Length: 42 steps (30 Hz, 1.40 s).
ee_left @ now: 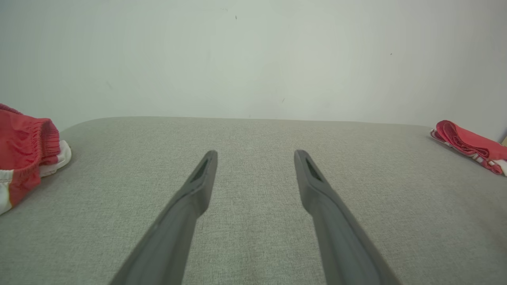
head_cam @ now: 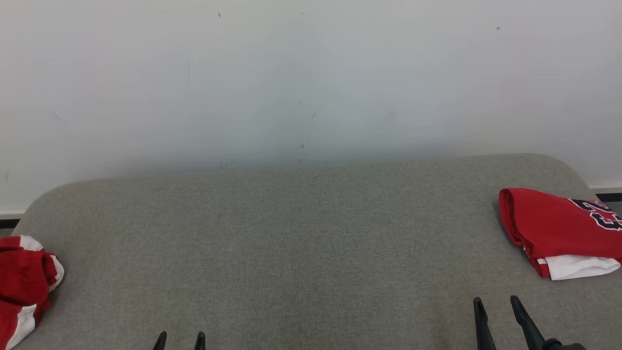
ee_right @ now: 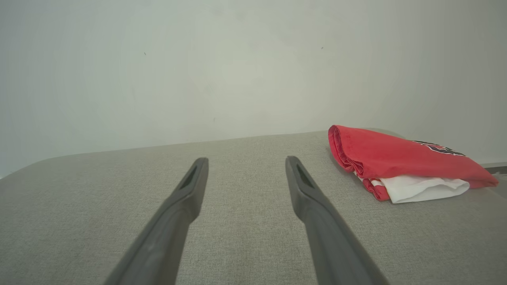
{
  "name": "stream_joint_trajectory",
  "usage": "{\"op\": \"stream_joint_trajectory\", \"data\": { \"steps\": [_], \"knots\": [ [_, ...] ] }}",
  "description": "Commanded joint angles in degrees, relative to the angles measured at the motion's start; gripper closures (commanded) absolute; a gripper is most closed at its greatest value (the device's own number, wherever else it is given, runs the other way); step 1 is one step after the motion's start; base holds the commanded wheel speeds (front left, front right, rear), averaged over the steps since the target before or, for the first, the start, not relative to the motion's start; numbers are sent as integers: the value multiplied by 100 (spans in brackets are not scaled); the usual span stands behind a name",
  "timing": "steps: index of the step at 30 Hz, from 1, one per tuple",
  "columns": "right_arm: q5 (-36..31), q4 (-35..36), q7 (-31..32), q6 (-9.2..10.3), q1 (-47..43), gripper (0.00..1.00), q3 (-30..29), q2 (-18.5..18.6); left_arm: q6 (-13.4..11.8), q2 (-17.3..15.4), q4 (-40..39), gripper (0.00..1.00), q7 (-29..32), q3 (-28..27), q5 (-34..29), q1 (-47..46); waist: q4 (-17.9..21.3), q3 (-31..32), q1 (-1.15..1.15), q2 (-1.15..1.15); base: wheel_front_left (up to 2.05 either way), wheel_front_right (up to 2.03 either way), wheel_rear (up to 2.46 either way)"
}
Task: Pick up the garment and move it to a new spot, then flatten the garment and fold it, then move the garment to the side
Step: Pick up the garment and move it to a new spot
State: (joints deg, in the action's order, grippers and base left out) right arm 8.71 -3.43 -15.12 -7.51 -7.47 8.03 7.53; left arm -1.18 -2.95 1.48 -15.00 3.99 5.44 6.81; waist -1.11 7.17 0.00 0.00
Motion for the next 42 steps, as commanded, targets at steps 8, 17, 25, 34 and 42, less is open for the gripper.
{"op": "stream_joint_trajectory", "data": {
  "steps": [8,17,25,34,42],
  "knots": [
    [-13,17,-3,3,14,0,39,-33,-15,4,-34,0,-25,6,39,-50,-169,-51,0,0,0,0,0],
    [13,8,-4,3,106,0,154,-81,-37,3,-103,0,-25,-27,81,-80,-537,-103,0,0,0,0,0],
    [11,11,-4,3,213,0,241,-94,-49,3,-170,0,-25,-33,61,-117,-972,-187,0,0,0,0,0],
    [40,28,-4,3,280,0,323,-114,-72,2,-249,0,-24,-70,51,-188,-1490,-251,0,0,0,0,0],
    [81,45,-3,3,326,0,431,-108,-67,3,-293,0,-25,-109,14,-214,-1867,-313,0,0,0,0,0]
  ]
}}
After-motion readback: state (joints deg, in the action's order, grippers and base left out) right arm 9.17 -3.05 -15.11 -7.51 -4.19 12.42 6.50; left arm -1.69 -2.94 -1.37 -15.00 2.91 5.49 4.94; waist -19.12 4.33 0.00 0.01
